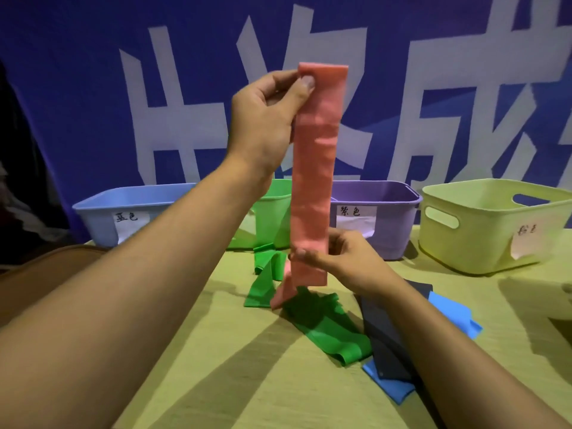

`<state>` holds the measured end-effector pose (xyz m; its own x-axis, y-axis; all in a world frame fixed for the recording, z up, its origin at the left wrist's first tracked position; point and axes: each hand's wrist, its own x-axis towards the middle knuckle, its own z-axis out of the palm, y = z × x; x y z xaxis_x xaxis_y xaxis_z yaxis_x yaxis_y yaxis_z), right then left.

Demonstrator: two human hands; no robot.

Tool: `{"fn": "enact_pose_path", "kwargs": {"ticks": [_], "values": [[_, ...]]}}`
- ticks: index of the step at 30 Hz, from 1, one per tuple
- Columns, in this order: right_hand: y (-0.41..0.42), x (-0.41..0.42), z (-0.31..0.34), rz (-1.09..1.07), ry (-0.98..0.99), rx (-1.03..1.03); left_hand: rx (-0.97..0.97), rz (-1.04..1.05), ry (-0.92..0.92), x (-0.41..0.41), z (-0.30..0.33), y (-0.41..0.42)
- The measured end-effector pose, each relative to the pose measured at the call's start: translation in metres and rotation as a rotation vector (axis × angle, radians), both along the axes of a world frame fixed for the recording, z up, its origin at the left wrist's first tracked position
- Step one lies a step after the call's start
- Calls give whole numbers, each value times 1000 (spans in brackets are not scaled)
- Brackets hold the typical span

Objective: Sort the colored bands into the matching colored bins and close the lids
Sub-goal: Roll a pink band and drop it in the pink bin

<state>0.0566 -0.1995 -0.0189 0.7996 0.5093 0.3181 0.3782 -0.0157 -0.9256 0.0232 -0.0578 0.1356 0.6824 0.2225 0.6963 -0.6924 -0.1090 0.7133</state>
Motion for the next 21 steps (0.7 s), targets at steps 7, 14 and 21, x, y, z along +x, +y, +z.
{"fn": "enact_pose_path", "kwargs": {"ticks": [7,14,21], "values": [[-7,-8,3,-26,77,35,-73,76,66,11,24,11],[-41,-27,6,-122,184,138,-185,305,325,32,-12,53],[-47,-34,40,-106,407,374,27,135,602,22,-65,41]]}}
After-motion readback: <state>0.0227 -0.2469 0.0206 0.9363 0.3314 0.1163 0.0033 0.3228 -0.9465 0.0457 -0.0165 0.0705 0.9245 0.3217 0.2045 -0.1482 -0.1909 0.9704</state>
